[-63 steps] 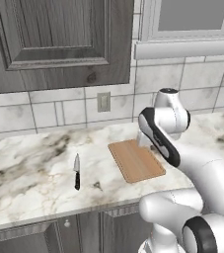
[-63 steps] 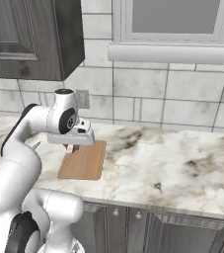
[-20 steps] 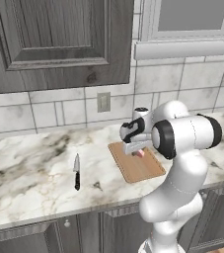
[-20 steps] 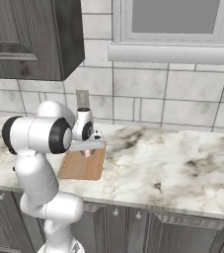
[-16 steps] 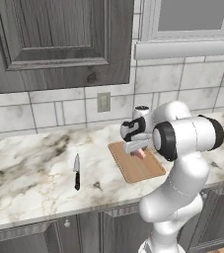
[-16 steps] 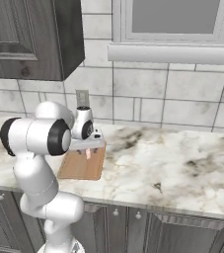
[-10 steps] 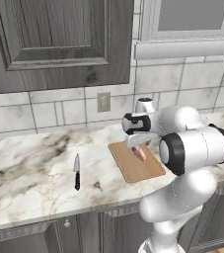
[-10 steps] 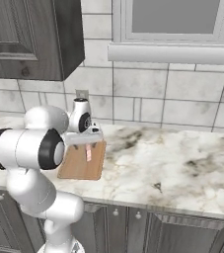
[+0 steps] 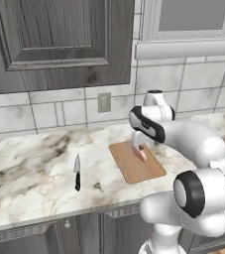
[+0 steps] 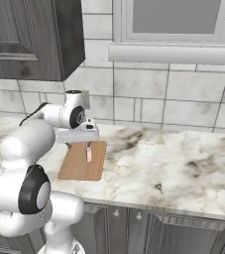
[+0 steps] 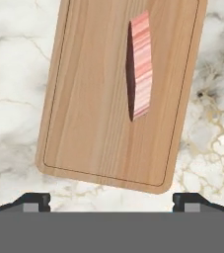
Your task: Retrieve the steak from the fridge and place it on the cutting board.
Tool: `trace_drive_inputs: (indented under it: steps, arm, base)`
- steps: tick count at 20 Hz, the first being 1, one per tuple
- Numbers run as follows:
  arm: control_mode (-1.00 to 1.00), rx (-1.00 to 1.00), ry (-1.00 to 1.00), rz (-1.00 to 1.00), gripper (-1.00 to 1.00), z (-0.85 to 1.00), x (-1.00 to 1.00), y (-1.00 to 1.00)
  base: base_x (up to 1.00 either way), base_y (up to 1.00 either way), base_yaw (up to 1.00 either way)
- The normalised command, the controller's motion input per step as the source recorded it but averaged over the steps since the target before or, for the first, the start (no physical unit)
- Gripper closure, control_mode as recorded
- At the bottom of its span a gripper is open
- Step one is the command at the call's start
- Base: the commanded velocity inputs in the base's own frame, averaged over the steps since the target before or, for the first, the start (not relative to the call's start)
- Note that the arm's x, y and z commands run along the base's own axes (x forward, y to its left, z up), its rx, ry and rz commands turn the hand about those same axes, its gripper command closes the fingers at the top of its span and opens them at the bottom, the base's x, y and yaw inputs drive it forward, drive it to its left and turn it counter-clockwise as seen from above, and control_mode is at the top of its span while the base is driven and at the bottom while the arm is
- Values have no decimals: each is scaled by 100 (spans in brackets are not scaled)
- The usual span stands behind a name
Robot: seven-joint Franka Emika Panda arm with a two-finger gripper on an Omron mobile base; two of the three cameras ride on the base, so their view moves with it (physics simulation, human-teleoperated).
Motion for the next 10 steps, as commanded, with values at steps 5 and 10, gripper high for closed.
trace_drive_inputs:
  steps: [5, 10]
  arm:
    - [-100, 0, 0, -22, -100, 16, -77, 0]
    - [-100, 6, 0, -18, -100, 0, -99, 0]
  base:
    - [0, 0, 0]
    - [0, 0, 0]
